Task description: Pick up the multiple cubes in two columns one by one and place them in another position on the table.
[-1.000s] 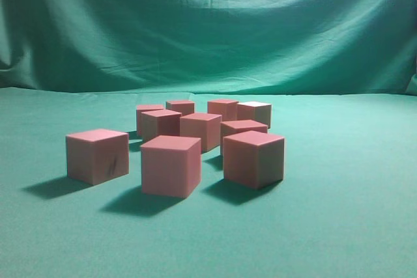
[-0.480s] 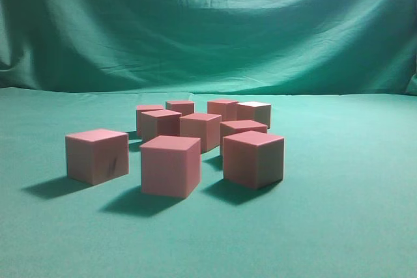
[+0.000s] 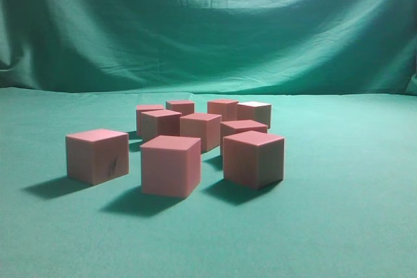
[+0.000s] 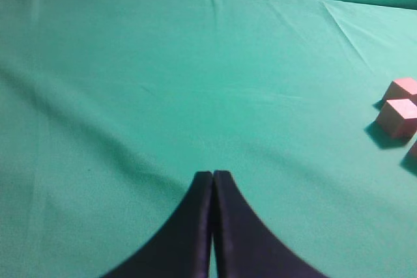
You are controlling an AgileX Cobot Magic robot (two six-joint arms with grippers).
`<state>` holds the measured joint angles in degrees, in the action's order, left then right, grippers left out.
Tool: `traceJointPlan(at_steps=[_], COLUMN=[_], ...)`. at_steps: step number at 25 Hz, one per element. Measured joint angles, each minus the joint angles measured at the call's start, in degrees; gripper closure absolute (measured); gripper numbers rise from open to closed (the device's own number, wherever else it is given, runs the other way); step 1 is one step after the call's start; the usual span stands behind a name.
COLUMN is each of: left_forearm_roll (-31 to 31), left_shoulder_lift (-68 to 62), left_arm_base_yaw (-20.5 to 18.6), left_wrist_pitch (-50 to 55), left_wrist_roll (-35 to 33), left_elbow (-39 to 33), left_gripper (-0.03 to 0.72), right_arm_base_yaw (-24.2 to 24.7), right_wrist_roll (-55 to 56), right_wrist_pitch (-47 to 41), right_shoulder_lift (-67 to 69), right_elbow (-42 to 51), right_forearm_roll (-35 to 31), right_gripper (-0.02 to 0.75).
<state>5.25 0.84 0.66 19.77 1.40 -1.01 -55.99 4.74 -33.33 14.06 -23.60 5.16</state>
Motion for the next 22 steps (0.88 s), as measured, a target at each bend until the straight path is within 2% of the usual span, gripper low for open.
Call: traceJointPlan(at_steps=[3,7,16,22], left_forearm_roll=[0.0,0.0,0.0,0.0], left_shoulder_lift=[0.0,0.0,0.0,0.0], left_arm_base_yaw=[0.0,0.0,0.0,0.0], left_wrist_pitch=[0.0,0.0,0.0,0.0], left_wrist_roll=[0.0,0.0,0.0,0.0], left_elbow=[0.0,0.0,0.0,0.0], left_gripper=[0.688,0.688,0.688,0.688], right_arm_base_yaw=[4.83,13.46,35.1,45.01], right_wrist_roll=[0.11,0.19,0.45,0.45], right_wrist_pitch=[7.54,11.13,12.47,12.7], right_shoulder_lift=[-2.63,-8.61,-14.73,-14.73], right_elbow=[6.54,13.15,22.79,25.03], right_forearm_roll=[0.92,1.25,0.79,0.42], right_gripper=[0.738,0.738,0.738,0.738])
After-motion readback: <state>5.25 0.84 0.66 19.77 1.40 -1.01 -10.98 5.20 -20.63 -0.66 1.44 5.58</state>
